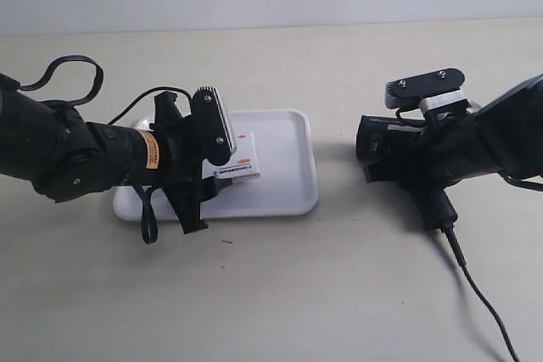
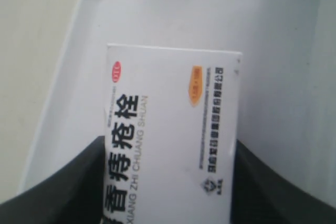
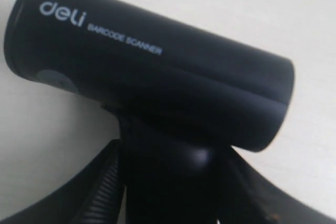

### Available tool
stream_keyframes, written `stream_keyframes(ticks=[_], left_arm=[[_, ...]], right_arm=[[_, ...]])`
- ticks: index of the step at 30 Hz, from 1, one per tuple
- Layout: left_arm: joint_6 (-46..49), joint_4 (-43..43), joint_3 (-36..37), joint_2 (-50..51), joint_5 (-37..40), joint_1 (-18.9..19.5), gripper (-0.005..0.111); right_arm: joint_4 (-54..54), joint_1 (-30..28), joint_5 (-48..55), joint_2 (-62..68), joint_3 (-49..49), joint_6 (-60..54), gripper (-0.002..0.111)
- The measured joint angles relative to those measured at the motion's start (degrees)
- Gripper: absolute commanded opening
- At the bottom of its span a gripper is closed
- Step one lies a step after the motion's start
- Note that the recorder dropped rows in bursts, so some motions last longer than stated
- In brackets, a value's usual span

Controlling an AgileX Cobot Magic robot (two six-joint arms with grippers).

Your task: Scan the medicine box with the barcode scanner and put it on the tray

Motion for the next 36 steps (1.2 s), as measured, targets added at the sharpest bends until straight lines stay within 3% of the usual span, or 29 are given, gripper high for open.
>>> stream_keyframes(ticks=[4, 9, 11, 14, 18, 21, 23, 25, 26, 27, 28, 30, 32, 36], left_arm=[[0.0, -0.2, -0.4, 0.5, -0.2, 0.6, 0.052], [0.0, -0.2, -0.4, 0.5, -0.1, 0.6, 0.085], [0.1, -0.2, -0.4, 0.3, -0.1, 0.6, 0.096], [0.5, -0.4, -0.4, -1.3, 0.0, 0.6, 0.105], [0.6, -3.9, -0.4, -7.0, 0.7, 0.6, 0.105], [-1.8, -7.6, -0.4, -14.0, 3.7, 0.6, 0.101], [-5.1, -8.5, -0.4, -19.4, 6.6, 0.6, 0.088], [-11.8, -9.0, -0.4, -29.0, 11.7, 0.6, 0.049], [-14.4, -9.2, -0.4, -32.1, 13.6, 0.6, 0.017], [-18.0, -9.5, 0.5, -37.0, 15.8, 0.6, 0.001], [-21.3, -9.5, 1.8, -40.6, 16.8, 0.6, 0.004], [-26.9, -9.5, 7.5, -48.7, 16.8, 0.6, 0.005], [-33.8, -9.5, 15.6, -58.7, 15.4, 0.6, 0.005], [-36.3, -9.5, 23.1, -70.5, 15.1, 0.6, 0.005]], right_arm=[[0.0, 0.0, -0.2, 0.5, -0.1, 0.3, 0.041], [0.0, 0.0, 0.8, 1.0, -0.1, 0.6, 0.076], [0.2, 0.0, 2.0, 0.9, -0.1, 1.0, 0.086], [0.2, 0.0, 2.7, -0.5, 0.0, 1.1, 0.093], [0.2, 0.0, 4.5, -7.1, 0.0, 1.2, 0.093], [-0.7, 0.0, 8.4, -14.9, 0.0, 1.2, 0.093], [-1.1, 0.0, 9.5, -21.0, 0.5, 1.2, 0.09], [-1.3, 0.0, 9.0, -31.8, 2.8, 1.2, 0.073], [-1.3, 0.0, 8.5, -35.5, 4.0, 1.2, 0.057], [-1.4, 0.0, 7.4, -40.4, 6.2, 1.2, 0.044], [-1.5, 0.0, 6.8, -45.4, 8.3, 1.2, 0.02], [-1.5, 0.0, 5.8, -55.3, 13.0, 1.2, 0.0], [-1.5, 0.0, 5.5, -66.4, 18.7, 1.2, 0.0], [-1.5, 0.0, 5.1, -78.2, 21.3, 1.2, 0.0]])
